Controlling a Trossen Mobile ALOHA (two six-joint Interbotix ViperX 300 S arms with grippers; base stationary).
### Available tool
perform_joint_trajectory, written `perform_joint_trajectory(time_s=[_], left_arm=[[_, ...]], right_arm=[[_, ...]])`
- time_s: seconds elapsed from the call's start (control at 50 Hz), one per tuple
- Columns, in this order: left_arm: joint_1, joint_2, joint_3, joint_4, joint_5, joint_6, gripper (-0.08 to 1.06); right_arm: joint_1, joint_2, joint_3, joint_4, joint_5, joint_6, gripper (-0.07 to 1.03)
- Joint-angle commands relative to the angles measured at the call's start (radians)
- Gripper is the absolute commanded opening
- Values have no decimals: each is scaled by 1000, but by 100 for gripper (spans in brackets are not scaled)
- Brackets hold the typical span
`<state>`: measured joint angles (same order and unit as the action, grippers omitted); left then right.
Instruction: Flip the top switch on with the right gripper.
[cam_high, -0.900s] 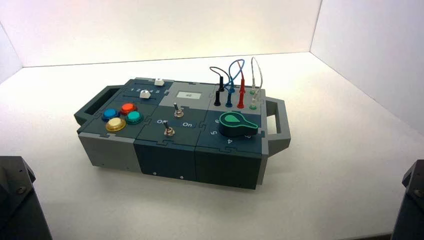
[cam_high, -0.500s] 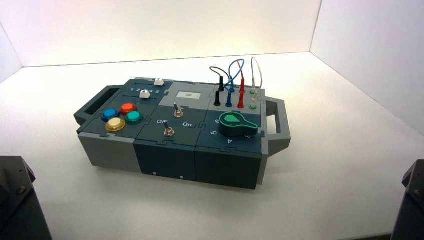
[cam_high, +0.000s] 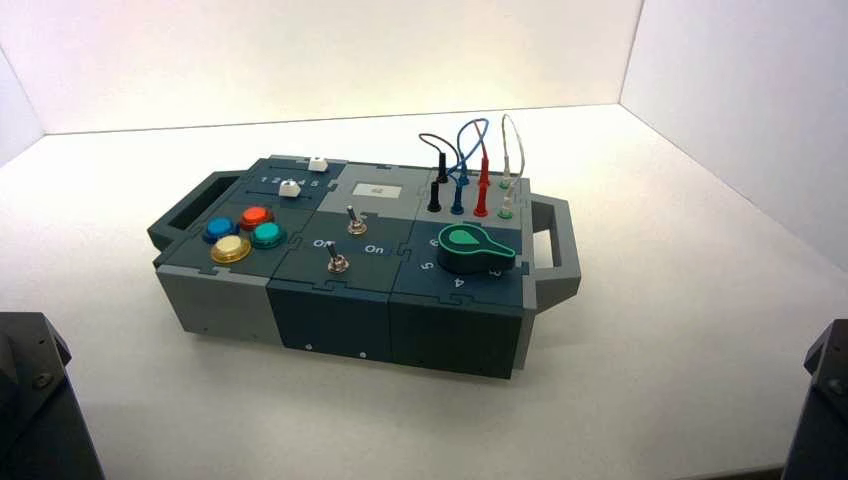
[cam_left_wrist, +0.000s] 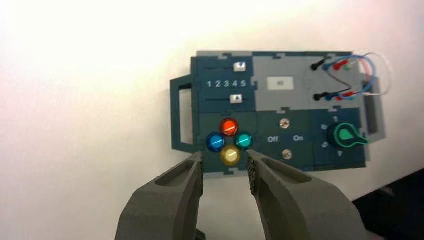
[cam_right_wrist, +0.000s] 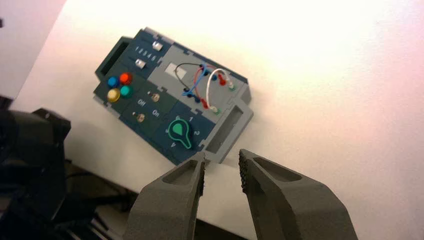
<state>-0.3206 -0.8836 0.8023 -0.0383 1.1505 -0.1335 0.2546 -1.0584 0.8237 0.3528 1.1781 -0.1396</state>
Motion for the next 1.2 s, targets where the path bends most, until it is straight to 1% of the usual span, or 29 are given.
perform_joint_trajectory(time_s=[0.02, 0.12, 0.2, 0.34, 0.4, 0.48, 0.54, 0.66, 0.78, 0.92, 0.94, 1.04, 1.2], left_arm=[[15, 71, -41, 3, 11, 9, 48], [35, 121, -52, 8, 17, 21, 48], [54, 156, -63, 9, 18, 32, 48], [97, 218, -84, 8, 23, 75, 48], [121, 253, -101, 8, 34, 92, 48], [135, 295, -121, 8, 41, 117, 48], [137, 319, -132, 6, 44, 127, 48], [137, 362, -140, 5, 44, 132, 48], [138, 416, -141, -6, 44, 132, 46], [140, 477, -140, -6, 41, 132, 46], [141, 482, -138, -6, 41, 133, 46], [149, 526, -137, -6, 44, 137, 46], [172, 604, -132, -5, 34, 143, 46]], right_arm=[[69, 87, -67, 9, -20, -11, 38], [135, 146, -92, 9, -58, -6, 38], [167, 183, -103, 9, -86, 5, 38], [190, 218, -112, 17, -124, 17, 38], [192, 230, -117, 26, -124, 18, 38], [193, 245, -124, 37, -123, 17, 38], [199, 253, -126, 40, -121, 15, 38], [213, 276, -133, 44, -124, 14, 38], [262, 336, -158, 46, -132, 3, 38], [334, 442, -202, 37, -169, -14, 38], [334, 442, -202, 37, -169, -14, 38], [360, 500, -236, 37, -179, -34, 38], [371, 529, -275, 37, -181, -58, 39]])
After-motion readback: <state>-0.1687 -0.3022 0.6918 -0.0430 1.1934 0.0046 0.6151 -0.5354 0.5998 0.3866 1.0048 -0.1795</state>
